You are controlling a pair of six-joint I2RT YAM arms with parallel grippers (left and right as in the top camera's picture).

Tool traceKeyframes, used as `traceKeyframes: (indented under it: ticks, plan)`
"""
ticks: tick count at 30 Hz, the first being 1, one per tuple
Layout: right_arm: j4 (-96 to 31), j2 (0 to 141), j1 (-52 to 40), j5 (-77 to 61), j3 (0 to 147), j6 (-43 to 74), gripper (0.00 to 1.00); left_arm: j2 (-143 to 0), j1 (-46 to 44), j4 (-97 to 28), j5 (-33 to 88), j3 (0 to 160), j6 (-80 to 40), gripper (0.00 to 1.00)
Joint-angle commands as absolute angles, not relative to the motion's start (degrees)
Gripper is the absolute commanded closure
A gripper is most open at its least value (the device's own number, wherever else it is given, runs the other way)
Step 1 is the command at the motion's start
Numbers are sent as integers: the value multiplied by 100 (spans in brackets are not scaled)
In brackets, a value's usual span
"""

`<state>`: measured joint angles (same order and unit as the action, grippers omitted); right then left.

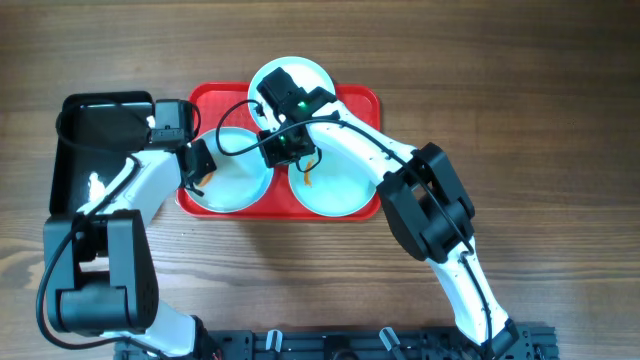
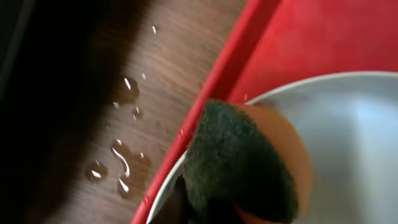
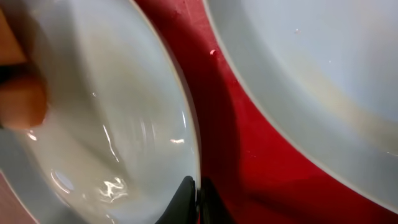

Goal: Clean dirty plates on tray and stack at the side

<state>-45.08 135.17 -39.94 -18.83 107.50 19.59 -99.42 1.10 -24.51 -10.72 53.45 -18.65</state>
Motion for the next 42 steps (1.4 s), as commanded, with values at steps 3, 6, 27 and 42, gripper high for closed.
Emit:
traceKeyframes:
  ticks: [3,6,27,42]
  plan:
    - [-4613,13552,-3972,-1734,10853,1820,96,-9992,202,-2353,-1938,5360,-1693,96]
    - [-4602,13552,-3972,-1734,10853,1820,96,-9703,198,-2515,-1938,5487,-1695,96]
    - [-4475,13550,-3972,-1802,10853,1750,96,-7966,1367,-2504,-447,5551,-2539,96]
    - [-4423,13509,-3972,-1800,10853,1651,96,-8641,3052,-2246,2078,5551,-2298,96]
